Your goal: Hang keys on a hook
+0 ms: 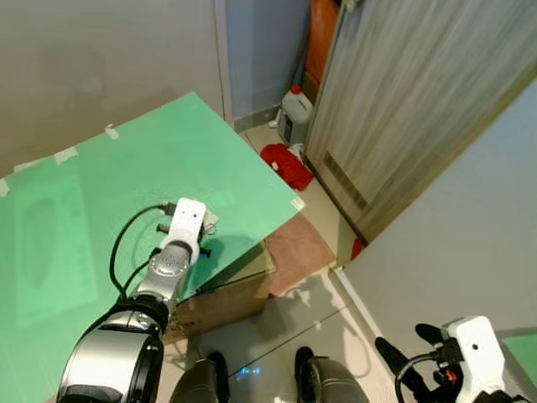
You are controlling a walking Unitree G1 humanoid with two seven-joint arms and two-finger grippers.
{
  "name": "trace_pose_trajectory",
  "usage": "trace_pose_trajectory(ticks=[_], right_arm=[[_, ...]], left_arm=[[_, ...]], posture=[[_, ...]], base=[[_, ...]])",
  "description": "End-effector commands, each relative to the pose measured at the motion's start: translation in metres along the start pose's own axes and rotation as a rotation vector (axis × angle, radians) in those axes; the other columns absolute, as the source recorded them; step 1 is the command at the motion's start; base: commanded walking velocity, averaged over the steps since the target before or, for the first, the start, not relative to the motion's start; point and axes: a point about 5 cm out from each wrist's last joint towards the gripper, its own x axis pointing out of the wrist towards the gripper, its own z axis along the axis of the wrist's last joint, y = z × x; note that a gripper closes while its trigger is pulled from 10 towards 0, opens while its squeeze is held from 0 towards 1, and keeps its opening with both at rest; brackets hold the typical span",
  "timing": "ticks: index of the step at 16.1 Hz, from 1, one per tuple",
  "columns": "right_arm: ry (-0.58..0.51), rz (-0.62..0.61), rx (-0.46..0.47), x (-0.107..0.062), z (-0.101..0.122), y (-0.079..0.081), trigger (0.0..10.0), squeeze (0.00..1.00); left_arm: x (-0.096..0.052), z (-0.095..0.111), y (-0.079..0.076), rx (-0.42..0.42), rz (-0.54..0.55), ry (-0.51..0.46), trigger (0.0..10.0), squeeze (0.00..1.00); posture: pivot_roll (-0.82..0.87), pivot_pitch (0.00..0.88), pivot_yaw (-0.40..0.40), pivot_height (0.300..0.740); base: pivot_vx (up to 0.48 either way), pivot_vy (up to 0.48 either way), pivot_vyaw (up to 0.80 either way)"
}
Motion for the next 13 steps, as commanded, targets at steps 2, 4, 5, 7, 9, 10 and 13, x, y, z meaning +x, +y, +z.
trace_pose_trajectory(ticks=[2, 4, 5, 7, 9, 10, 13], right_arm=[[0.016, -0.015, 0.013, -0.007, -0.002, 0.001, 10.0, 0.00], [0.013, -0.013, 0.012, -0.005, -0.001, 0.001, 10.0, 0.00], [0.008, -0.010, 0.013, -0.002, 0.000, 0.001, 10.0, 0.00], [-0.009, 0.008, 0.006, 0.008, 0.003, 0.000, 10.0, 0.00], [-0.042, 0.032, 0.000, 0.027, 0.009, 0.000, 10.0, 0.00], [-0.060, 0.045, 0.002, 0.040, 0.011, 0.000, 10.0, 0.00], [-0.090, 0.088, 0.001, 0.064, 0.017, 0.004, 10.0, 0.00]], left_arm=[[-0.003, -0.018, 0.001, -0.040, -0.017, 0.090, 10.0, 0.00], [-0.006, -0.029, 0.001, -0.080, -0.020, 0.149, 10.0, 0.00], [-0.008, -0.034, -0.001, -0.074, -0.025, 0.164, 10.0, 0.00], [-0.010, -0.038, -0.005, -0.088, -0.030, 0.171, 10.0, 0.00], [-0.012, -0.043, -0.009, -0.096, -0.036, 0.168, 10.0, 0.00], [-0.014, -0.048, -0.013, -0.094, -0.046, 0.164, 10.0, 0.00], [-0.019, -0.058, -0.019, -0.101, -0.064, 0.169, 10.0, 0.00]], posture=[[-0.38, 0.280, -0.014, 0.740], [-0.38, 0.274, -0.017, 0.740], [-0.37, 0.264, -0.019, 0.740], [-0.34, 0.245, -0.022, 0.740], [-0.28, 0.203, -0.019, 0.740], [-0.25, 0.182, -0.018, 0.740], [-0.16, 0.132, -0.014, 0.740]], base=[[0.000, 0.000, 0.00], [0.000, 0.000, 0.00], [0.000, 0.000, 0.00], [0.000, 0.000, 0.00], [0.000, 0.000, 0.00], [0.000, 0.000, 0.00], [0.000, 0.000, 0.00]])
